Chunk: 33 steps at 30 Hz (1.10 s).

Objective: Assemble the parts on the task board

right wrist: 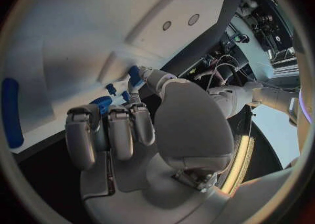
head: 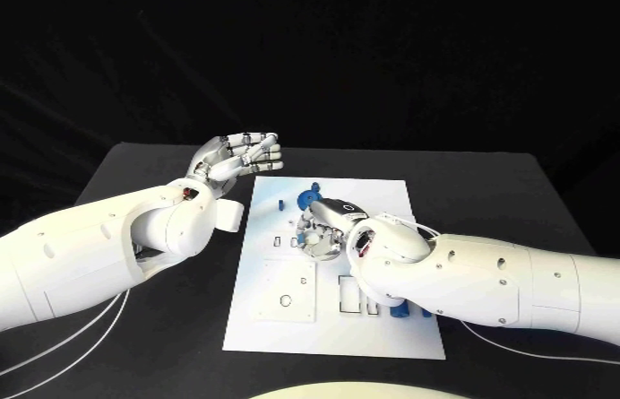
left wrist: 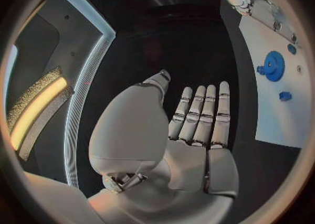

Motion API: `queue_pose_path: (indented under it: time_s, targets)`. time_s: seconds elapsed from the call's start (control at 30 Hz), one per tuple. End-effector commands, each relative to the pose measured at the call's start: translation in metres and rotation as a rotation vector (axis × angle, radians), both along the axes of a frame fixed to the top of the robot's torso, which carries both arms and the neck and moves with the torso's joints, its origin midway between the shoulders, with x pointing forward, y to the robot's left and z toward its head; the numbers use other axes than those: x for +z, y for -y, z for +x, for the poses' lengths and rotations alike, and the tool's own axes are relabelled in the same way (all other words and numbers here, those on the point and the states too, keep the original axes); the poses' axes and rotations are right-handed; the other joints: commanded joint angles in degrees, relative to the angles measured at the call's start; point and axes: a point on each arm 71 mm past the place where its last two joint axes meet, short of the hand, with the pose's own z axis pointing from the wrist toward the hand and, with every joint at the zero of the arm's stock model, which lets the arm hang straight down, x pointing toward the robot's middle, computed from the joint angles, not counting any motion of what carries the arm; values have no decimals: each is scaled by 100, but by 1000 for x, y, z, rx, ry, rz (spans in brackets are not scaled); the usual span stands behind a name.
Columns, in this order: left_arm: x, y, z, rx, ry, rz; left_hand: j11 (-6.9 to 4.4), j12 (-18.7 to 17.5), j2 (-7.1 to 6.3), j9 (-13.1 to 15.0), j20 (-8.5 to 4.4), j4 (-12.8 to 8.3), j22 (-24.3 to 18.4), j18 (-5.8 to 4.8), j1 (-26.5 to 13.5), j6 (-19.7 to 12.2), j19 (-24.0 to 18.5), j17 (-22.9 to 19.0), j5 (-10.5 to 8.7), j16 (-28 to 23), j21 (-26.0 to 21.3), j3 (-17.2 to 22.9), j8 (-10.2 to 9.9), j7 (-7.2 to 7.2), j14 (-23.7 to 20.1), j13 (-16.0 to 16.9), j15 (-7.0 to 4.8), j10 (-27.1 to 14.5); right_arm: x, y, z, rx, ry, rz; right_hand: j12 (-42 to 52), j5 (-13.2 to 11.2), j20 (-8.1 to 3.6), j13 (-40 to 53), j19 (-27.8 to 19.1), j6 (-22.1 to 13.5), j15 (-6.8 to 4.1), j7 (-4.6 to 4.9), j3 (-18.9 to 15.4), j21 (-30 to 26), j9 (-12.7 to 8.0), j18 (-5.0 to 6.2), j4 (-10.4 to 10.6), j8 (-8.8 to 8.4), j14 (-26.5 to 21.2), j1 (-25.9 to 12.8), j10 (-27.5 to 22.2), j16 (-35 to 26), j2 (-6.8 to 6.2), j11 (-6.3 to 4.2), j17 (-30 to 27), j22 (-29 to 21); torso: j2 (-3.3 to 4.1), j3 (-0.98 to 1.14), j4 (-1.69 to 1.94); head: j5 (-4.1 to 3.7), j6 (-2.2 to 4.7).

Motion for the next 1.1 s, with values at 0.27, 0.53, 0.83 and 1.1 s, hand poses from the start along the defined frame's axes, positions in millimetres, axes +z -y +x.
queue_pose_path:
  time_s: [0.27,0.53,0.83,1.1]
  targets:
    - [1,2,0,-20,5,-8,7,-26,43,-9,1,-14,-10,59,2,42,-48,15,-26,-4,-19,40,-21,378,-18,-1,-3,30,-4,-2,-1,14,-8,-31,-39,163,-52,793,519,-22,-24,-42,-100,-26,148,-4,64,11,520,-208,61,-18,-143,-18,1119,1418,-5,0,-3,7,-16]
    - [1,2,0,-20,4,-7,7,-28,44,-10,1,-14,-11,59,2,42,-49,16,-26,-4,-19,42,-23,378,-18,-1,-3,31,-5,-1,0,16,-11,-39,-89,154,-44,753,498,-94,-11,-17,-170,-58,135,5,67,-19,516,-257,25,-25,-228,2,1100,1395,-4,-1,-6,4,-23]
    - [1,1,0,-23,1,-7,7,-28,44,-10,1,-14,-11,59,2,42,-49,16,-26,-4,-19,42,-23,378,-18,-1,-3,31,-4,-2,0,27,-1,-24,-377,154,7,516,462,-350,56,79,-291,-115,67,21,80,-160,513,-300,-184,-32,-374,84,1087,1356,-5,1,-1,-1,-17]
    - [1,1,0,-25,0,-7,8,-34,50,-12,2,-16,-12,58,4,40,-51,18,-27,-6,-19,48,-27,377,-22,-3,-2,29,-4,-2,0,30,8,-13,-433,145,40,470,444,-456,89,115,-382,-145,30,29,91,-228,508,-303,-225,-39,-449,119,1069,1336,-6,0,-6,-1,-6]
